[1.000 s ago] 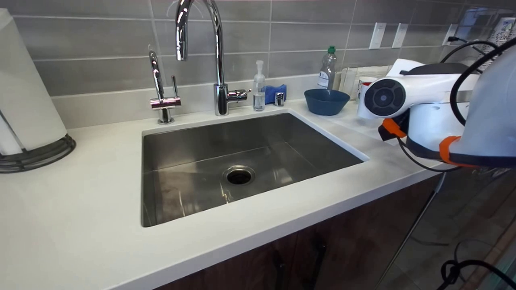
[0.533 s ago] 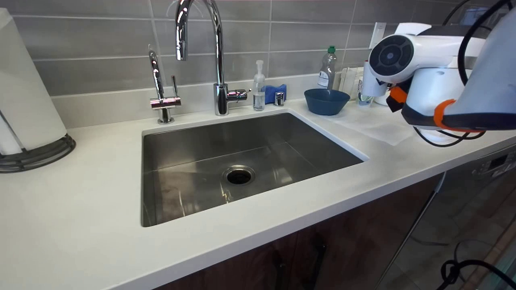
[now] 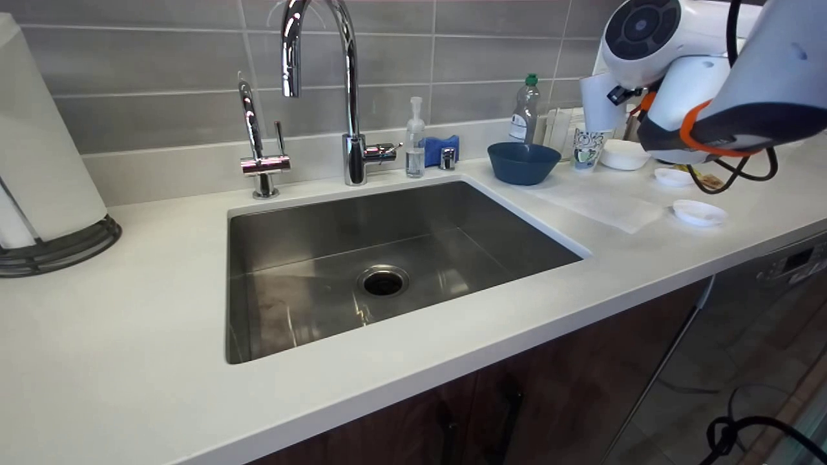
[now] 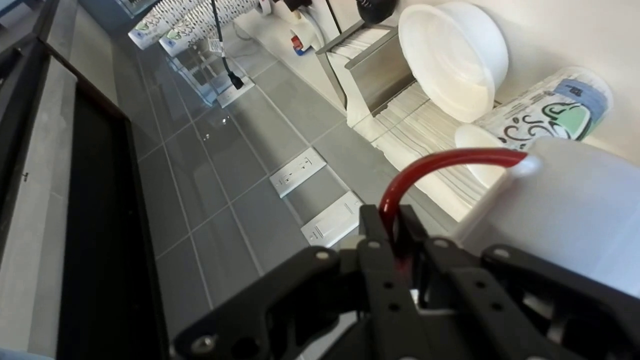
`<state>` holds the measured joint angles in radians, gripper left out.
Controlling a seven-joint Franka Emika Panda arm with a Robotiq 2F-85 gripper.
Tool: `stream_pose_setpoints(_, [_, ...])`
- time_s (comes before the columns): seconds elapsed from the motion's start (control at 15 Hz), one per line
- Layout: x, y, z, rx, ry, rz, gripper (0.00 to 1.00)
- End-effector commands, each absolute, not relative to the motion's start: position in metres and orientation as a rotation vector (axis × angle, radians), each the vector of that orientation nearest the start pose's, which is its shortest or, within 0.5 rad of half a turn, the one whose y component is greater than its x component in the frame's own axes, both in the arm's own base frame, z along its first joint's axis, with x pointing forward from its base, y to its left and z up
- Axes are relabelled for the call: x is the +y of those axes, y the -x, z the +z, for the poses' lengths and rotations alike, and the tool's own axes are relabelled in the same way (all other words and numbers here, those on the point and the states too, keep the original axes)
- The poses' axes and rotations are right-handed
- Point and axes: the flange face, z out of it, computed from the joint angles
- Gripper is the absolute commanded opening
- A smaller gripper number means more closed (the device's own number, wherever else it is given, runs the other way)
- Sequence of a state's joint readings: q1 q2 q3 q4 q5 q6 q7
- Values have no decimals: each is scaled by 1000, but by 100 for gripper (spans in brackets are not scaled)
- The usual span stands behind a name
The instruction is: Pour the content in the red cup into the blue bowl
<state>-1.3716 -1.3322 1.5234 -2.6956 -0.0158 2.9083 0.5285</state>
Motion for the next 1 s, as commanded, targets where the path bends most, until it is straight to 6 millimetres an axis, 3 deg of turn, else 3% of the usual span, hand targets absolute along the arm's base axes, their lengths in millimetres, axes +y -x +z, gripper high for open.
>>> stream_pose_setpoints(0.0, [-6, -466, 354, -100, -1887, 683, 3])
stream_pose_setpoints(0.47, [10, -511, 358, 61, -1949, 577, 3])
stream_pose_setpoints(0.93, [27, -536, 350, 143, -1986, 461, 3])
